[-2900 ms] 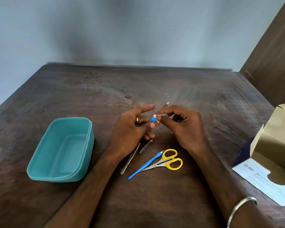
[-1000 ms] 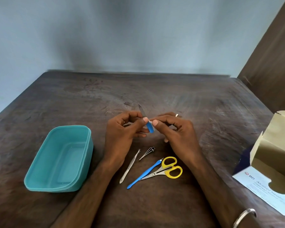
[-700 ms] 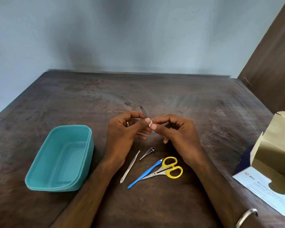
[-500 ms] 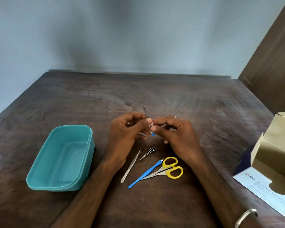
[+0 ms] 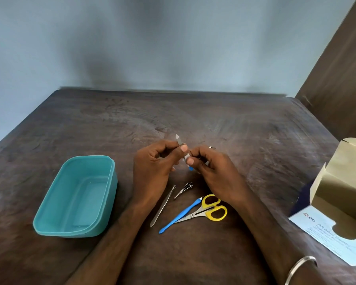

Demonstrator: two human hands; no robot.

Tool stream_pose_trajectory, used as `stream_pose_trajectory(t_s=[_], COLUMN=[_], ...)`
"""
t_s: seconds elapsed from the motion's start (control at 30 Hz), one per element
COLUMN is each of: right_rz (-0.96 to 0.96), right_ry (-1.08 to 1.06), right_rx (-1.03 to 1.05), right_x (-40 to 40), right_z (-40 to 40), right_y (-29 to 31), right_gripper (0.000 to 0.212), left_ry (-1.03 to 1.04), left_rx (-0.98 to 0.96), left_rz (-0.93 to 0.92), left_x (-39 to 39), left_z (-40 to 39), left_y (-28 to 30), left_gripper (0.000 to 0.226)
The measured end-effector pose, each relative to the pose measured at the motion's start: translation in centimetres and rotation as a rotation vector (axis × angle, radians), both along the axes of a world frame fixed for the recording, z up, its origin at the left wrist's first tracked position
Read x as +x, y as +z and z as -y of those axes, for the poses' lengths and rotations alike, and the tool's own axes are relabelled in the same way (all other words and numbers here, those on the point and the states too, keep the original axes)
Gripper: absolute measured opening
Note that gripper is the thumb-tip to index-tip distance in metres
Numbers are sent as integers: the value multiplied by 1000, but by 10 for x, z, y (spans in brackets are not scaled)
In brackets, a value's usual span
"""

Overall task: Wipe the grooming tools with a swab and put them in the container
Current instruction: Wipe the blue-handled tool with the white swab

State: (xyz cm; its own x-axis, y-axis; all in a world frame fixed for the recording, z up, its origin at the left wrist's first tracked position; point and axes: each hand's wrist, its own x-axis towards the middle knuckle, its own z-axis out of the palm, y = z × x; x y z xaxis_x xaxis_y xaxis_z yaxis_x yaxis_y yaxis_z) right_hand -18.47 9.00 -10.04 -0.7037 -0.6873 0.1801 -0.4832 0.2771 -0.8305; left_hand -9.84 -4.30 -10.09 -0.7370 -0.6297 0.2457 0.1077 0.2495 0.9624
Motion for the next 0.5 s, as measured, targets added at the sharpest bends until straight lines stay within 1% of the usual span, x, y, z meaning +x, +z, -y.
stream_pose_trajectory(t_s=[0.17,0.5], right_rz=[4,50], right_ry=[-15,5], right_rx=[2,31], right_x=[0,-1], right_z=[-1,-5], right_y=[-2,0], right_gripper=[11,11], left_ry=[9,21], left_rx=[112,206], left_rz=[-47,-91], left_x=[-1,0], left_z=[-1,-1], left_y=[0,2], left_gripper=[9,6])
